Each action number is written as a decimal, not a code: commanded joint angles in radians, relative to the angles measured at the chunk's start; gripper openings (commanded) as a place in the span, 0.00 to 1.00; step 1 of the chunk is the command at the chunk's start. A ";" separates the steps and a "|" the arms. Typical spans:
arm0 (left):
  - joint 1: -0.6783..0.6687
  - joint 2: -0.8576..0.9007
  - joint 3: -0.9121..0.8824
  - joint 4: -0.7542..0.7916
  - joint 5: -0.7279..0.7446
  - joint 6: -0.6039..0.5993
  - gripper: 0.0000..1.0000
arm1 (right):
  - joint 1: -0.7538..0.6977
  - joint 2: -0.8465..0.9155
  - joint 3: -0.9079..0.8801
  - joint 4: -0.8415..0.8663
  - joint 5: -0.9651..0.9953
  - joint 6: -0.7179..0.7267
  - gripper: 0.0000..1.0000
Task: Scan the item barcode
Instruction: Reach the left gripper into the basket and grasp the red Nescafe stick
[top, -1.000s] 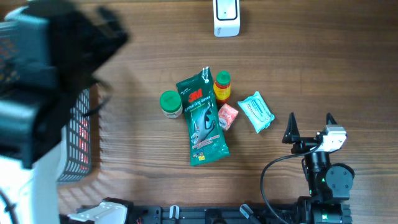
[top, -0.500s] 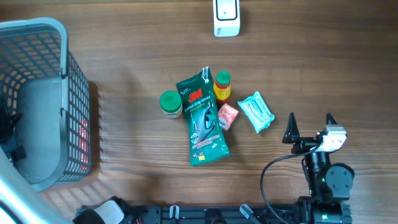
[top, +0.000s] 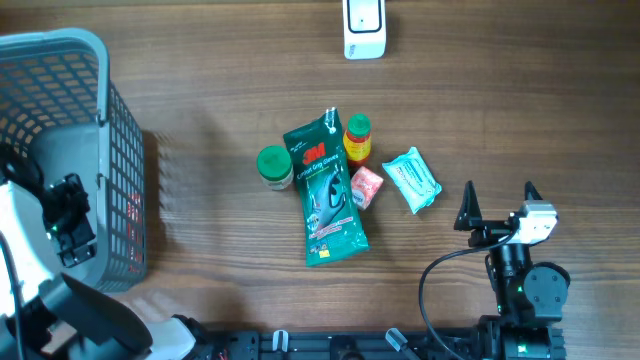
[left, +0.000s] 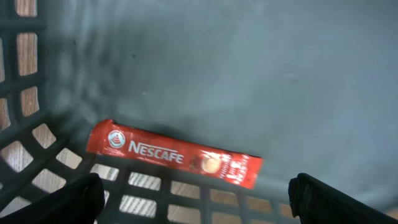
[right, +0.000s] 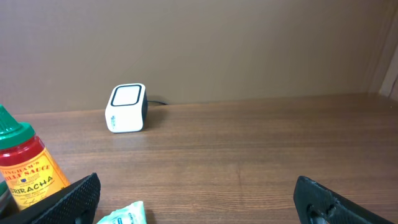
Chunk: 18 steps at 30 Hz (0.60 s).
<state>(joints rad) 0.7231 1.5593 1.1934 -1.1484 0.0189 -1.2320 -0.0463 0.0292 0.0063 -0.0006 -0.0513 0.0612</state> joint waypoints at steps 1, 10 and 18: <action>0.008 0.074 -0.013 0.032 0.057 0.090 0.98 | 0.004 0.000 -0.001 0.003 0.006 -0.009 0.99; 0.007 0.260 -0.013 0.060 0.246 0.266 1.00 | 0.004 0.000 -0.001 0.003 0.006 -0.009 0.99; 0.007 0.264 -0.014 0.073 0.242 0.268 1.00 | 0.004 0.000 -0.001 0.003 0.006 -0.009 1.00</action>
<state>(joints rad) 0.7231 1.8160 1.1866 -1.0790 0.2420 -0.9916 -0.0463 0.0292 0.0063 -0.0006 -0.0513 0.0616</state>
